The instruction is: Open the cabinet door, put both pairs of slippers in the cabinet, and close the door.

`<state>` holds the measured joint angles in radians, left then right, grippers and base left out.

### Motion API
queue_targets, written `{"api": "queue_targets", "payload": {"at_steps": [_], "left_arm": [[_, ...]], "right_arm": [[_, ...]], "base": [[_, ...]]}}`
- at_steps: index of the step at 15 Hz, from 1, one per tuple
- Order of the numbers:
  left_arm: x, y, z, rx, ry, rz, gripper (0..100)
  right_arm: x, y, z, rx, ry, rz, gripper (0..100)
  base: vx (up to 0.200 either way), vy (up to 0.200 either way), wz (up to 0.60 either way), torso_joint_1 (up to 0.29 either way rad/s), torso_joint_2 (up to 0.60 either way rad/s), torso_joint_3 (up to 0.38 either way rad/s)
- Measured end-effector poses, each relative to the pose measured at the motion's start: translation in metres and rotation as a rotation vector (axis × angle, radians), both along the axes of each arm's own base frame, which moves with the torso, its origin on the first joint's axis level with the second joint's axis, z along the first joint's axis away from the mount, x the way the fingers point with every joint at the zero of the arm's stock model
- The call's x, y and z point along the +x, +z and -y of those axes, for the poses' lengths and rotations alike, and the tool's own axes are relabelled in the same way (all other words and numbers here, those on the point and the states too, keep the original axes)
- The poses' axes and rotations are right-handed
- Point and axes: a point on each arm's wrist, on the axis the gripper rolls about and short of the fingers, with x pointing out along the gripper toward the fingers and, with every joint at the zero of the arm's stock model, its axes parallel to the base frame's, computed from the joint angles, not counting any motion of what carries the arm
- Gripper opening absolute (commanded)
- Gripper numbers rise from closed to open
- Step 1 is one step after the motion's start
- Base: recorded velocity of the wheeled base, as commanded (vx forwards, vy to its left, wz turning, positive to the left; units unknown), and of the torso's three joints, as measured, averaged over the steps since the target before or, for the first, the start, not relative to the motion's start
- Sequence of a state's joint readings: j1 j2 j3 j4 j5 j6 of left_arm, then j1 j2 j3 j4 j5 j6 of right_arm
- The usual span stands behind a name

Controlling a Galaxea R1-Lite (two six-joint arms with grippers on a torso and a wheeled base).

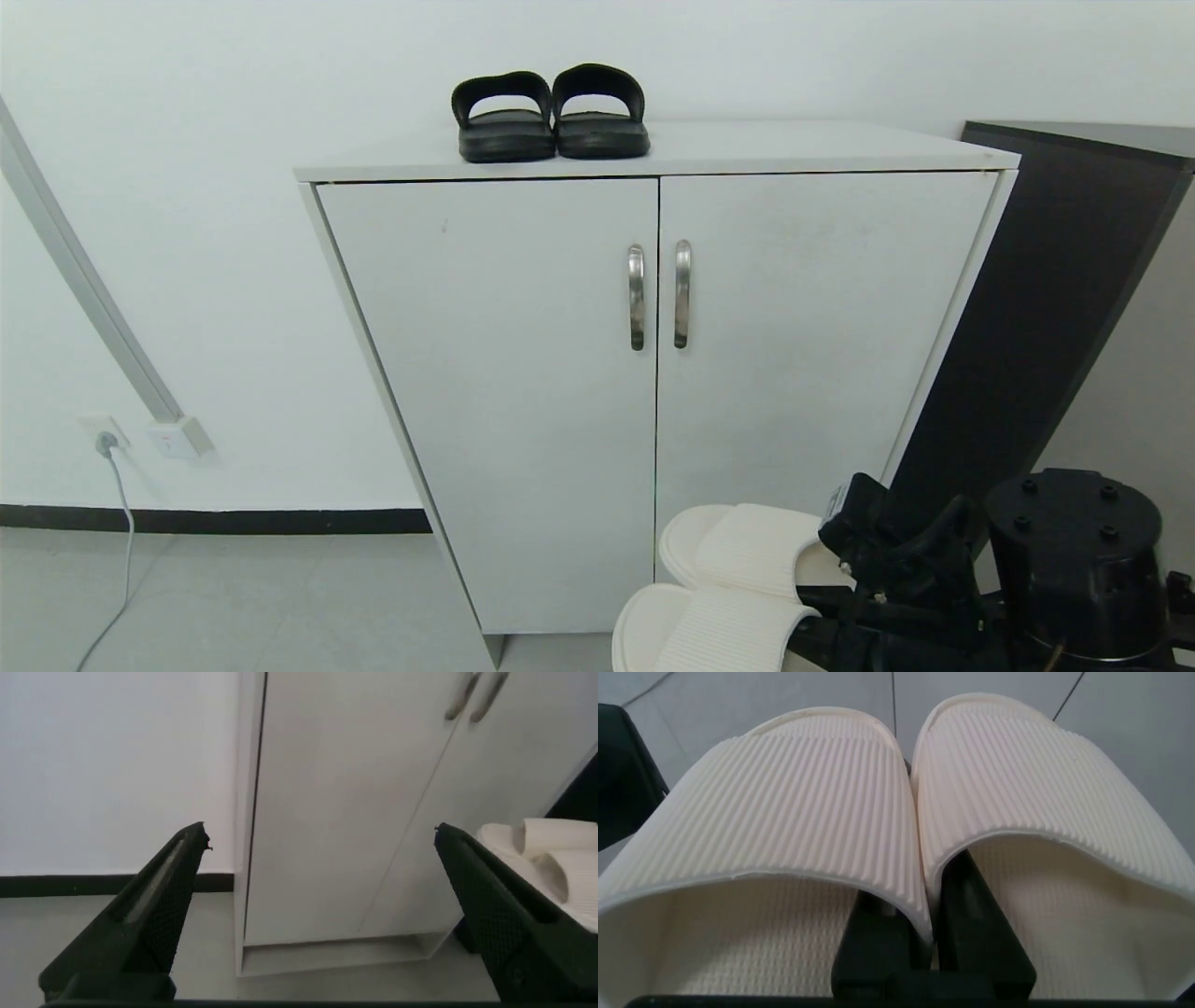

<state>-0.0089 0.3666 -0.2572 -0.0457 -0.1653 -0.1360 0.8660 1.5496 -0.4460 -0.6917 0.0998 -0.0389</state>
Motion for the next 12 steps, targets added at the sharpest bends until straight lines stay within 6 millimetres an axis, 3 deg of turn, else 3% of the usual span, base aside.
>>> {"api": "queue_targets", "payload": {"at_steps": [3,6,12], "left_arm": [[0.029,0.022,0.001,0.045,-0.041,-0.026,100],[0.054,0.031,0.009,0.052,-0.223,-0.065,100],[0.111,0.054,0.046,0.053,-0.478,-0.048,100]], "right_arm": [[0.0,0.0,-0.001,0.0,0.002,0.001,0],[-0.001,0.0,-0.001,0.0,0.007,0.001,0],[-0.002,0.0,-0.002,-0.001,0.008,-0.001,0]], "base": [[0.0,0.0,0.0,0.0,0.0,0.0],[0.0,0.0,0.0,0.0,0.0,0.0],[0.0,0.0,0.0,0.0,0.0,0.0]]}}
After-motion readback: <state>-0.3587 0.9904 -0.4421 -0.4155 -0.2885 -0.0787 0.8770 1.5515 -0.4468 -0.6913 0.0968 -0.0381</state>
